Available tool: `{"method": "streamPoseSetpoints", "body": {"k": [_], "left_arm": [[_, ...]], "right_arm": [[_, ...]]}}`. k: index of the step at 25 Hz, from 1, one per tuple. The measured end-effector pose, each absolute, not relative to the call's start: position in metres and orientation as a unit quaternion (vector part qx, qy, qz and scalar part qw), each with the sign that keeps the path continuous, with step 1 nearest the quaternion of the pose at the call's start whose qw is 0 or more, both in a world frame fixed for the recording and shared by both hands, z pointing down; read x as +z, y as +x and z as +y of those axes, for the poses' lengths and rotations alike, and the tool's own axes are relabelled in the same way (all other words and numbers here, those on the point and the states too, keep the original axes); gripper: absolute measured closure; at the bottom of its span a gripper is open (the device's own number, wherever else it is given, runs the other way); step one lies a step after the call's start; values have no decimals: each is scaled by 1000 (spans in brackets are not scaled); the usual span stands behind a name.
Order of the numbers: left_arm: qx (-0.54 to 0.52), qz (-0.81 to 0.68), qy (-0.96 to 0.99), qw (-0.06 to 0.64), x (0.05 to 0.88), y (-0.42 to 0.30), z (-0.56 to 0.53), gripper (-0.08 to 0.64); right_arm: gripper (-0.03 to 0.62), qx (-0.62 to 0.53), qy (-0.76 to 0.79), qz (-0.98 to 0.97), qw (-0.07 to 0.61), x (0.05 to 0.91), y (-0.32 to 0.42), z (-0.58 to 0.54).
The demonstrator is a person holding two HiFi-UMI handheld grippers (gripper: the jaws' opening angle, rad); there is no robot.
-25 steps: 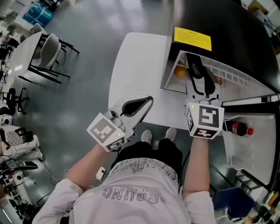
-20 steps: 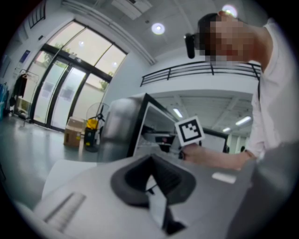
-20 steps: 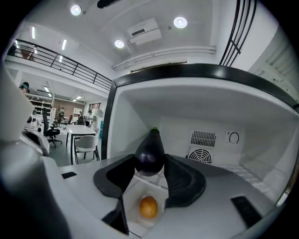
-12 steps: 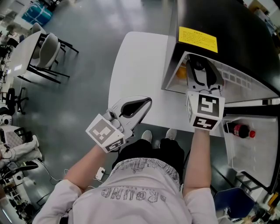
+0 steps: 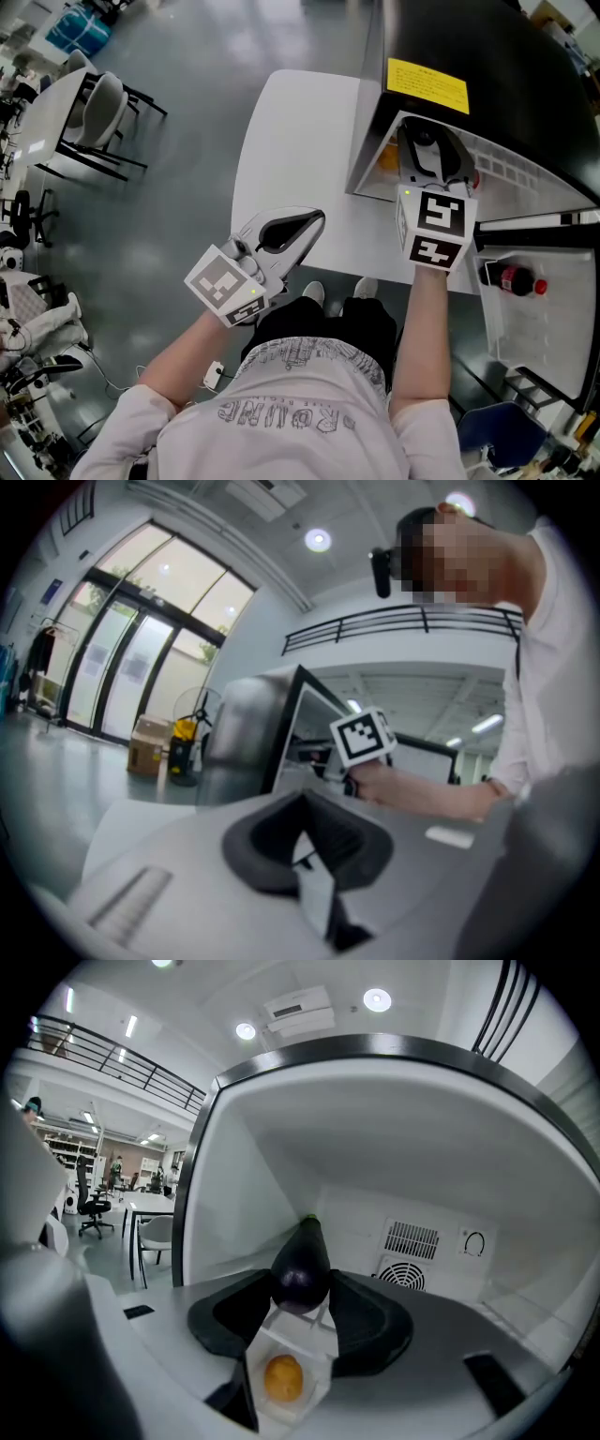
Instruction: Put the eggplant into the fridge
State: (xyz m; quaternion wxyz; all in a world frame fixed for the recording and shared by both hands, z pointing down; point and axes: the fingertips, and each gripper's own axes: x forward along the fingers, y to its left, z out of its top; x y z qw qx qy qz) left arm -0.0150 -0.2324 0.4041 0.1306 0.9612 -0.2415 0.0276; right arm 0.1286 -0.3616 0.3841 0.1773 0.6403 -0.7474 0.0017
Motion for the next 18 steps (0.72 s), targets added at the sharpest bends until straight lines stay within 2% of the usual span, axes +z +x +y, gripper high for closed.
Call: {"method": "streamPoseSetpoints", "body": {"k": [18], "left_arm": [[26,-235,962,134,409,-11,-238,554]], "right_arm": [[396,6,641,-733,226,402,131,-377]]}}
